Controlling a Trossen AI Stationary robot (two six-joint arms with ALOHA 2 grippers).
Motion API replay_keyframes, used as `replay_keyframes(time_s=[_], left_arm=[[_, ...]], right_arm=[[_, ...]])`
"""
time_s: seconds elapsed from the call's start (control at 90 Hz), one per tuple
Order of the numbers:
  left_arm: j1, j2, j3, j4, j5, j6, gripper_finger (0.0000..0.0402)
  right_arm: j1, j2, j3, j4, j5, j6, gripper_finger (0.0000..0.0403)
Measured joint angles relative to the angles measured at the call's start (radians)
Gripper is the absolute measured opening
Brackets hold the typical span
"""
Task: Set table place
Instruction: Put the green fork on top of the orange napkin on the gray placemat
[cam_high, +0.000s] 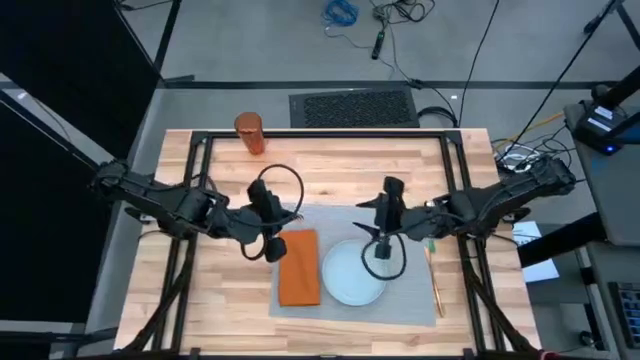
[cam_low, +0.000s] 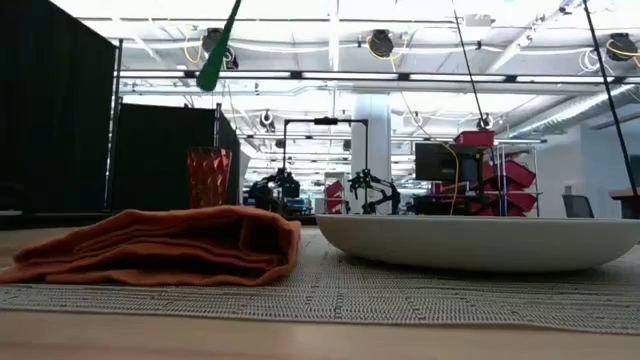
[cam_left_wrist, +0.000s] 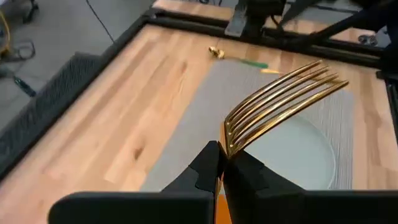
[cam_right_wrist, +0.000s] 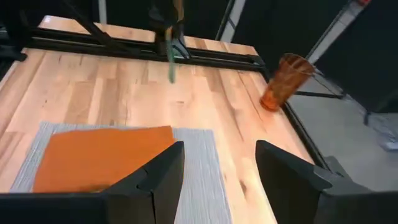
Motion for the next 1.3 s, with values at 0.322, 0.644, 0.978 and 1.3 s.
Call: replay_keyframes(time_s=[0.322,0.644,0.978,1.3], left_arm=[[0.044,-0.011,-0.124,0.193,0.127,-0.133,0.0000],[0.059,-0.016,-0.311,0.456,0.212,-0.243,0.0000],[0.080,-0.055,-0.622,0.966,0.311,-0.335,0.0000],[0.090,-0.159,-0.802,1.054,0.458,-0.522,0.0000]], right_arm=[[0.090,-0.045,0.000,-0.103,0.110,0.047,0.0183],[0.164,-0.045,0.000,-0.202,0.176,0.088,0.0183],[0.187,-0.045,0.000,-0.308,0.206,0.150,0.0183],[0.187,-0.045,0.000,-0.413,0.231,0.254,0.0183]])
